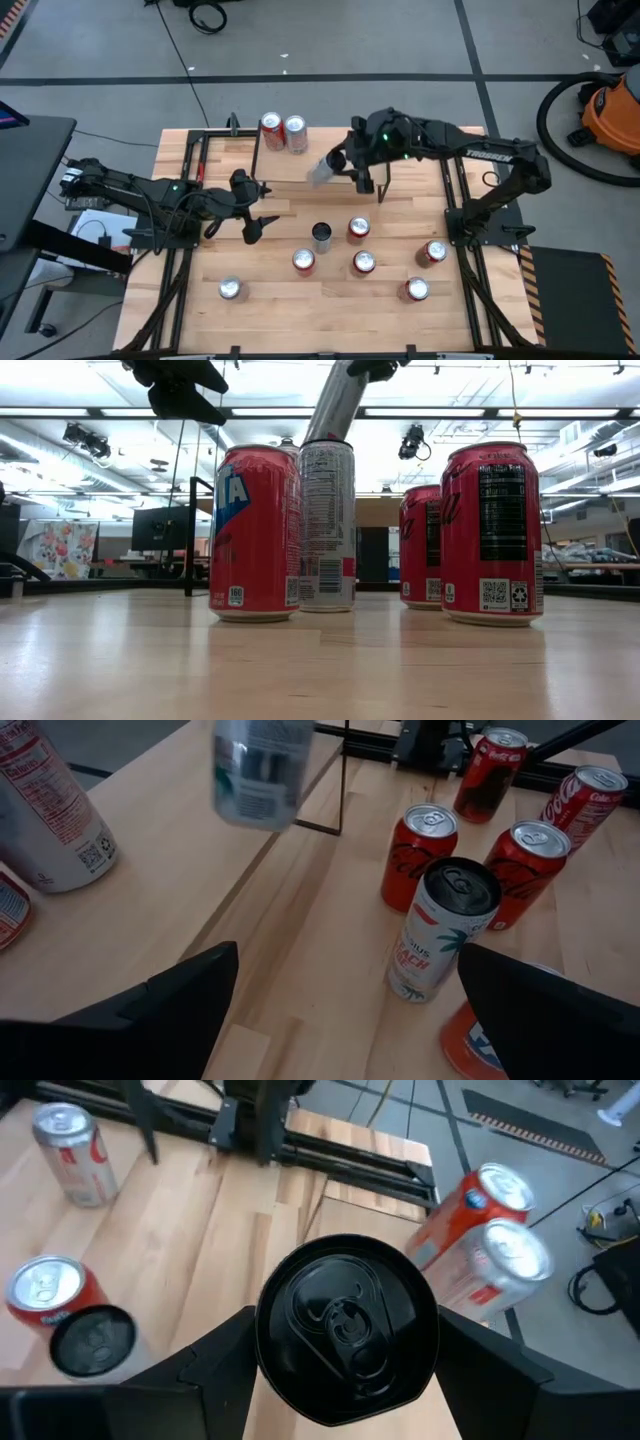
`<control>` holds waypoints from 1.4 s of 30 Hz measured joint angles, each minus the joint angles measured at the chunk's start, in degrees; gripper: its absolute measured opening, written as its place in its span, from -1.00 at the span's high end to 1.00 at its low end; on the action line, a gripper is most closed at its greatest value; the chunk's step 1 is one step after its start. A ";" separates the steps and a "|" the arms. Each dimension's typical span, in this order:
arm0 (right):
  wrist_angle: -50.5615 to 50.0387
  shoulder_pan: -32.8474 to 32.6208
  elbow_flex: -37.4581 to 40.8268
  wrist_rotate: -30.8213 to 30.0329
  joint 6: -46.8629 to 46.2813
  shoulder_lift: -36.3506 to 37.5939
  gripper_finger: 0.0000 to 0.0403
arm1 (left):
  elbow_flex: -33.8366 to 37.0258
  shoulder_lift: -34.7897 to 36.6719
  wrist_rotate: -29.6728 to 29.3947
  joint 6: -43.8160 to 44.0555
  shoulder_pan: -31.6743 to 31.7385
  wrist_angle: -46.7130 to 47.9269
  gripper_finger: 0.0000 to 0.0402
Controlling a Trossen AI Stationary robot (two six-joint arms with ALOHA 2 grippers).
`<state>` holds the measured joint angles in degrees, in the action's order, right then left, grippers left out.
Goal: Place canned beverage on shelf
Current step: Put the top white soda can on the shelf
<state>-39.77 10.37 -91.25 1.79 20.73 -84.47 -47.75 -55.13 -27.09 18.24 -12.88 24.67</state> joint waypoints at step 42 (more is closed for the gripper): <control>-20.12 23.89 -29.08 19.71 19.40 -23.20 -0.33 | 0.00 0.00 -1.26 0.61 0.93 0.01 -0.94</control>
<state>-59.89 34.26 -120.33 21.50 40.13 -107.68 -47.75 -55.13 -28.35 18.85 -11.94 24.68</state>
